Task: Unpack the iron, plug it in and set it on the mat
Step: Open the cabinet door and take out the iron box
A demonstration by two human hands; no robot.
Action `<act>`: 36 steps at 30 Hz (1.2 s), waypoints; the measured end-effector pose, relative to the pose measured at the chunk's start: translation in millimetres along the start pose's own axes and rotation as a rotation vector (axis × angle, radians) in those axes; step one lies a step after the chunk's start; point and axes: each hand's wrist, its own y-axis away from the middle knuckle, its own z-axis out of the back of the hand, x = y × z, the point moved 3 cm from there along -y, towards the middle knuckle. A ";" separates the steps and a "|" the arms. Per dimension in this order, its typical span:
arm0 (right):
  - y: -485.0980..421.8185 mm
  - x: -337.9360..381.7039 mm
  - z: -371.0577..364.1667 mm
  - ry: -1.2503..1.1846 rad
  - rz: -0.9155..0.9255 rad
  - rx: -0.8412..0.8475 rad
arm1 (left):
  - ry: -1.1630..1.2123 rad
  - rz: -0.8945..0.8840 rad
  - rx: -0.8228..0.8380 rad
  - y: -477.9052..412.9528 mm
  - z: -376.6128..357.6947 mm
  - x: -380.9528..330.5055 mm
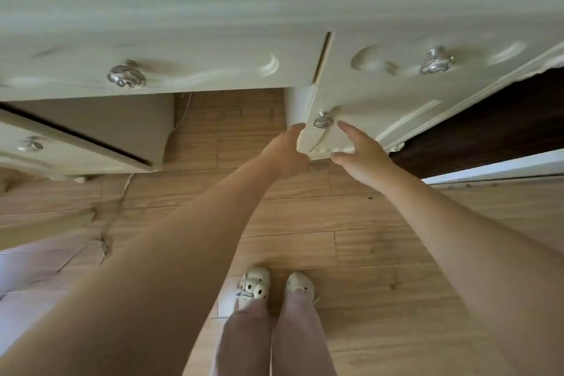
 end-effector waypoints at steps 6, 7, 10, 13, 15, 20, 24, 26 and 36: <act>-42.9 -3.0 -17.5 -0.129 0.022 -0.110 | 0.194 -0.015 0.037 -28.8 -6.9 7.9; -47.2 -4.6 -18.3 -0.153 0.024 -0.140 | 0.227 -0.036 0.043 -33.8 -7.0 9.9; -48.1 -11.2 -18.9 -0.225 0.025 -0.185 | 0.317 -0.052 0.057 -30.3 -2.4 8.7; -32.2 -17.2 -21.7 -0.203 0.042 -0.194 | 0.269 -0.064 0.057 -12.8 -2.9 -1.4; -18.0 -26.3 -26.4 -0.159 0.034 -0.223 | 0.248 -0.045 0.100 0.6 -8.5 -4.7; 20.5 -56.8 -32.7 -0.454 -0.116 -0.199 | 0.423 0.084 0.225 30.7 -28.6 -8.4; 49.3 -68.2 -14.5 -0.597 -0.288 -0.244 | 0.403 0.081 0.321 35.5 -47.3 1.2; 68.3 -62.2 4.1 -0.278 -0.139 -0.477 | 0.389 0.063 0.284 37.8 -49.4 -0.6; 84.1 -58.1 42.9 0.335 0.272 -0.395 | 0.190 -0.082 0.359 53.5 -86.8 -31.2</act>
